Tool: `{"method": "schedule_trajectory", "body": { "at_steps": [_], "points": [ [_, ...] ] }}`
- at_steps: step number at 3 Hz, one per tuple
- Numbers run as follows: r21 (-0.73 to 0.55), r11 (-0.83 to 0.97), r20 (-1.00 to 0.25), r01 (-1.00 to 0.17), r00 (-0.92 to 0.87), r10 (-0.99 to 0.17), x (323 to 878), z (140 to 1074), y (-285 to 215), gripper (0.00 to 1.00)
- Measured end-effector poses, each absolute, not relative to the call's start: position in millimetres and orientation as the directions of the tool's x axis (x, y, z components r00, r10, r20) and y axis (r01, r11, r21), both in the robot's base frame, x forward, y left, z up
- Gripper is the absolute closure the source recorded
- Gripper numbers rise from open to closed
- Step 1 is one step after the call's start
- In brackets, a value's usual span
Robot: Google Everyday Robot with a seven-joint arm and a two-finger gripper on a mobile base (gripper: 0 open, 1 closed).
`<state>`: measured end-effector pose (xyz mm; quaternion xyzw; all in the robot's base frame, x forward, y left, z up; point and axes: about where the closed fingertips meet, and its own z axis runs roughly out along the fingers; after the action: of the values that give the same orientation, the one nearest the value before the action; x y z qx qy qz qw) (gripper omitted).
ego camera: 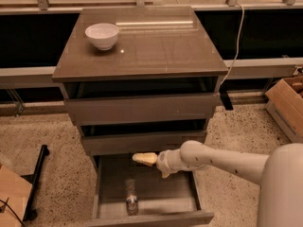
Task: Pick water bottle from bottom drawer and place on counter
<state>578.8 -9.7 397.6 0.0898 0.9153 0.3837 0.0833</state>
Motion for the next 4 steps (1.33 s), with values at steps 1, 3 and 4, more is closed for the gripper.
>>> {"method": "schedule_trajectory", "body": {
  "at_steps": [1,3,4],
  "points": [
    [0.676,0.729,-0.088,0.107,-0.970,0.225,604.2,374.4,15.4,0.00],
    [0.496,0.857,-0.037,0.140,-0.983,0.182,617.2,298.7,55.0,0.00],
    [0.459,0.872,0.016,0.171,-0.983,0.184,610.8,265.3,68.9,0.00]
  ]
}}
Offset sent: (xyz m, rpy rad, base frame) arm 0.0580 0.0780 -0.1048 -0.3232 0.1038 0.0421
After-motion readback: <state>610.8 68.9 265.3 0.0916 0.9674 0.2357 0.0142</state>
